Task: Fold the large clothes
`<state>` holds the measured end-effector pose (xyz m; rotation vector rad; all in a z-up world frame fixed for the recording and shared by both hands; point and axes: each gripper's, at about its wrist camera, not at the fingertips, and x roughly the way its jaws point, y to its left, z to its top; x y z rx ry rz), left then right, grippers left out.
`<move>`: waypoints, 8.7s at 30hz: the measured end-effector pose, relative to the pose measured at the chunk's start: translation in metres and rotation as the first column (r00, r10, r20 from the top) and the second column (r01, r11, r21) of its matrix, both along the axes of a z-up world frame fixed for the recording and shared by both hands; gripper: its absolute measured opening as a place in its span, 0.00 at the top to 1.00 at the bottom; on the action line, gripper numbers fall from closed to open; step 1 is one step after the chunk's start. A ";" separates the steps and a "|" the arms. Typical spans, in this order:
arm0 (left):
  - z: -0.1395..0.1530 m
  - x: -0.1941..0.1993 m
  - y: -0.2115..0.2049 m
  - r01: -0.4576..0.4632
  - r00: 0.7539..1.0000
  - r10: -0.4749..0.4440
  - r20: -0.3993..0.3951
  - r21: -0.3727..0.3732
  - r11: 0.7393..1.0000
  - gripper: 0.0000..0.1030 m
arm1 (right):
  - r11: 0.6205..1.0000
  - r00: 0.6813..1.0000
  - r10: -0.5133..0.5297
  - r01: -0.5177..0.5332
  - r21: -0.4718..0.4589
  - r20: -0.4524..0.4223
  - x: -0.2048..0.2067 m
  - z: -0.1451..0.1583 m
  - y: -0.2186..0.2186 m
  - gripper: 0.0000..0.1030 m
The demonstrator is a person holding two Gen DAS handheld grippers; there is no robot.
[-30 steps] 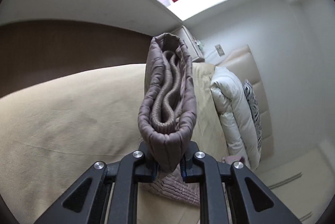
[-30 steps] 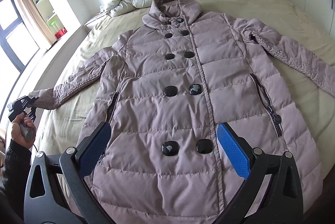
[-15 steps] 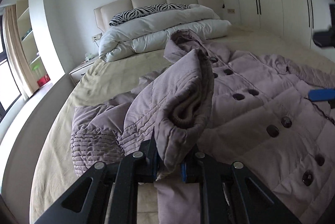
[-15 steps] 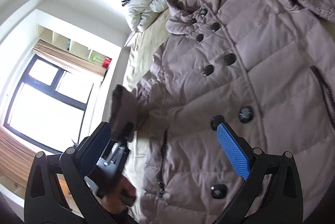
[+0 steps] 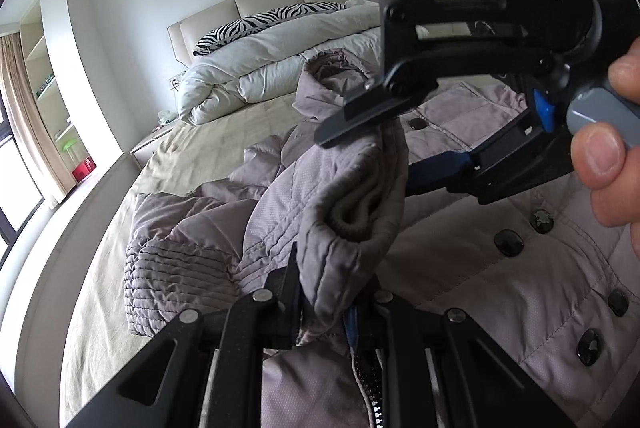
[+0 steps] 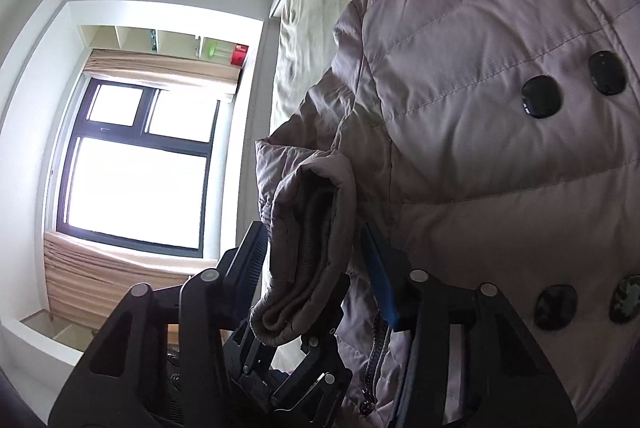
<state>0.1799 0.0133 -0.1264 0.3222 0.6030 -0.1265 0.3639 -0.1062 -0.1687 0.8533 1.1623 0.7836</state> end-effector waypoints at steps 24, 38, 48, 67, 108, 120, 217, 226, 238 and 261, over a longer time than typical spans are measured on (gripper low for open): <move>0.013 0.064 0.139 -0.274 0.962 0.252 -0.109 -0.354 0.894 0.12 | 0.900 0.924 -0.281 0.348 -0.264 0.260 0.074 0.093 -0.187 0.84; -0.013 0.123 0.068 -0.207 0.976 0.197 -0.095 -0.114 0.972 0.10 | 0.903 0.873 -0.393 0.426 -0.059 0.290 0.069 0.132 -0.220 0.84; 0.009 0.102 0.025 -0.066 0.990 0.068 0.127 -0.021 0.998 0.11 | 0.902 0.846 -0.421 0.429 0.051 0.327 0.055 0.186 -0.214 0.84; -0.018 0.143 0.067 -0.273 0.962 0.273 0.009 -0.023 0.962 0.26 | 0.824 0.824 -0.542 0.560 -0.085 0.165 0.080 0.084 -0.253 0.85; -0.047 0.192 0.053 -0.212 0.943 0.178 -0.282 -0.095 0.973 0.26 | 0.862 0.908 -0.365 0.413 -0.293 0.207 0.077 -0.034 -0.194 0.92; 0.010 0.146 0.045 -0.216 0.968 0.192 -0.159 -0.147 0.965 0.20 | 0.813 0.839 -0.450 0.527 -0.248 0.307 -0.003 0.016 -0.274 0.87; 0.076 0.161 -0.029 -0.199 0.759 -0.512 -0.402 -0.892 0.406 0.82 | 0.904 0.844 -0.364 0.422 -0.068 0.395 -0.122 0.016 -0.219 0.19; 0.176 0.176 -0.018 -0.053 0.834 -0.505 -0.222 -0.943 0.327 0.82 | 0.692 0.808 -0.581 0.553 0.464 -0.097 -0.067 -0.048 -0.277 0.19; 0.156 0.187 0.042 -0.104 0.883 -0.420 -0.208 -0.960 0.258 0.82 | 0.461 0.611 -0.756 0.753 0.470 -0.236 0.005 -0.074 -0.320 0.19; -0.054 0.234 0.096 -0.470 0.778 -0.253 -0.576 -0.799 0.375 0.79 | 0.490 0.523 -0.845 0.841 0.231 -0.112 -0.013 -0.061 -0.364 0.33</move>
